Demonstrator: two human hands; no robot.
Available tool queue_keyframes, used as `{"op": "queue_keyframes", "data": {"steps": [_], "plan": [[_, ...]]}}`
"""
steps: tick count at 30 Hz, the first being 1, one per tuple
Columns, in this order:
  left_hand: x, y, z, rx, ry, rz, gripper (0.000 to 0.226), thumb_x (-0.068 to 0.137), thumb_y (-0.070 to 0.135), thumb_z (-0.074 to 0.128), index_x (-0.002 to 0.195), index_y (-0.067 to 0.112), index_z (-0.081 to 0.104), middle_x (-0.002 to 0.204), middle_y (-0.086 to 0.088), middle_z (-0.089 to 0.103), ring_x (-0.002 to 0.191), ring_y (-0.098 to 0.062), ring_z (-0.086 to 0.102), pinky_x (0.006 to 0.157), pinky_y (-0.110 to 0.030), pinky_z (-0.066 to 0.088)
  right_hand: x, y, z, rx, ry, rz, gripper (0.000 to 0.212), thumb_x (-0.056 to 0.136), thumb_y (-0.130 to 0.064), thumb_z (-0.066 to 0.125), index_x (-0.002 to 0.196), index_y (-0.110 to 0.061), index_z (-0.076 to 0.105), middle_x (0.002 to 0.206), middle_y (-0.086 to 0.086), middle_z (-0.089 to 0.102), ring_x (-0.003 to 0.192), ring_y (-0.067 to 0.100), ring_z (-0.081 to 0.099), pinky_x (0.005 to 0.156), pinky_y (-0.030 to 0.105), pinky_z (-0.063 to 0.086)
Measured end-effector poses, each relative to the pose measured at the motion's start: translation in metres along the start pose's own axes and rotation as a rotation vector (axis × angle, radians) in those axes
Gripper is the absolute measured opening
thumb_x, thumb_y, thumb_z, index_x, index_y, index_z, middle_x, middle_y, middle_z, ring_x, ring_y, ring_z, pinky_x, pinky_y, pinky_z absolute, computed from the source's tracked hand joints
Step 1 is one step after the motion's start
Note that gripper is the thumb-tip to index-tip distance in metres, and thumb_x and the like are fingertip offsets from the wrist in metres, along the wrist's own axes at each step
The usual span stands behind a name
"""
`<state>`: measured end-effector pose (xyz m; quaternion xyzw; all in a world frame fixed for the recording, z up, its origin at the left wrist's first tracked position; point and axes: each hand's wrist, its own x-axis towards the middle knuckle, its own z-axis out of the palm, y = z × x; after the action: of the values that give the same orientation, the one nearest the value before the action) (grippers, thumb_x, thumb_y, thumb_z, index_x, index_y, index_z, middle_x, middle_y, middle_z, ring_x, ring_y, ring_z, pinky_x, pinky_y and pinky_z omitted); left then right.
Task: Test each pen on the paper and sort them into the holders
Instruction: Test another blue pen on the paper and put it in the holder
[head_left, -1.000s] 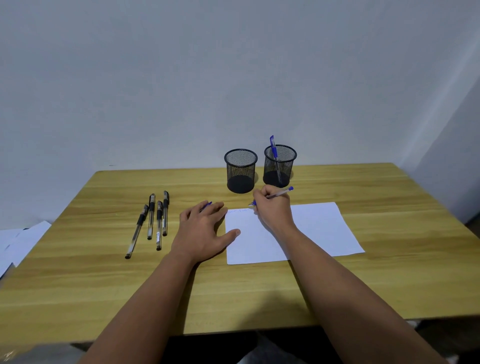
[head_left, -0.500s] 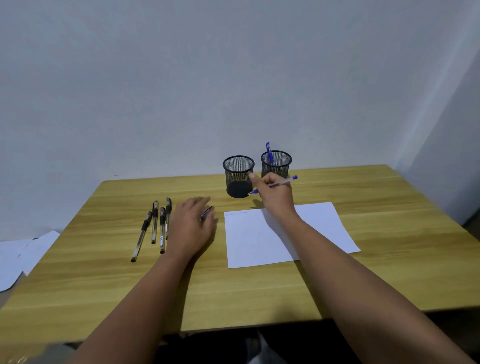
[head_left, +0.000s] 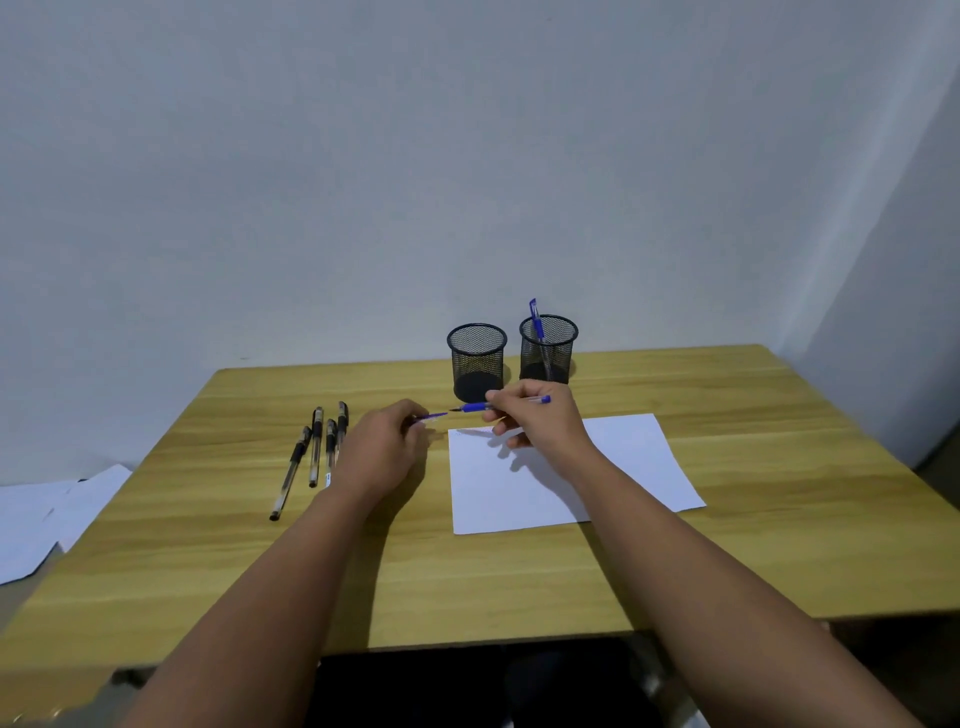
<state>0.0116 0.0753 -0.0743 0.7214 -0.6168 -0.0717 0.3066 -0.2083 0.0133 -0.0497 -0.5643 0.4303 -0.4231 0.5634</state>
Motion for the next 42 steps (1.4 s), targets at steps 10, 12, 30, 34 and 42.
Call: {"op": "queue_keyframes", "data": {"steps": [10, 12, 30, 34, 42], "plan": [[-0.006, 0.041, -0.009, -0.179, 0.015, 0.128, 0.014, 0.098, 0.02, 0.065, 0.109, 0.023, 0.073, 0.093, 0.012, 0.07, 0.089, 0.001, 0.06, 0.069, -0.017, 0.042, -0.018, -0.011, -0.017, 0.06, 0.025, 0.012, 0.021, 0.096, -0.018, 0.08, 0.104, 0.001, 0.079, 0.082, 0.01, 0.081, 0.061, 0.011, 0.07, 0.052, 0.023, 0.056], [-0.005, 0.05, -0.01, -0.251, -0.006, 0.12, 0.014, 0.097, 0.019, 0.066, 0.108, 0.021, 0.074, 0.093, 0.011, 0.072, 0.089, 0.001, 0.063, 0.069, -0.01, 0.042, -0.021, -0.014, -0.022, 0.072, 0.01, 0.025, 0.016, 0.095, -0.019, 0.082, 0.101, -0.004, 0.079, 0.083, 0.009, 0.081, 0.061, 0.01, 0.069, 0.054, 0.024, 0.056], [0.037, 0.151, -0.009, -0.816, 0.13, -0.146, 0.01, 0.089, 0.017, 0.075, 0.093, 0.009, 0.079, 0.084, -0.001, 0.078, 0.076, -0.01, 0.07, 0.084, -0.033, 0.057, -0.029, -0.029, -0.066, 0.028, 0.046, -0.074, 0.013, 0.1, -0.006, 0.073, 0.095, -0.016, 0.08, 0.073, 0.0, 0.073, 0.052, 0.008, 0.048, 0.05, 0.018, 0.043], [0.054, 0.163, 0.001, -0.759, 0.118, -0.101, 0.006, 0.09, 0.021, 0.074, 0.086, 0.018, 0.078, 0.083, -0.001, 0.078, 0.081, -0.017, 0.073, 0.082, -0.035, 0.056, -0.021, -0.026, -0.07, 0.064, 0.114, -0.099, 0.009, 0.1, -0.005, 0.072, 0.102, -0.01, 0.079, 0.073, 0.001, 0.072, 0.05, 0.008, 0.048, 0.049, 0.018, 0.043], [0.103, 0.167, 0.005, -0.506, 0.021, 0.058, 0.037, 0.095, 0.035, 0.058, 0.128, 0.023, 0.069, 0.112, 0.004, 0.076, 0.104, -0.011, 0.068, 0.098, -0.035, 0.053, 0.038, -0.059, -0.101, -0.351, 0.213, -0.173, 0.018, 0.091, -0.014, 0.085, 0.076, -0.022, 0.077, 0.075, -0.002, 0.076, 0.069, 0.009, 0.067, 0.075, 0.027, 0.056]]}}
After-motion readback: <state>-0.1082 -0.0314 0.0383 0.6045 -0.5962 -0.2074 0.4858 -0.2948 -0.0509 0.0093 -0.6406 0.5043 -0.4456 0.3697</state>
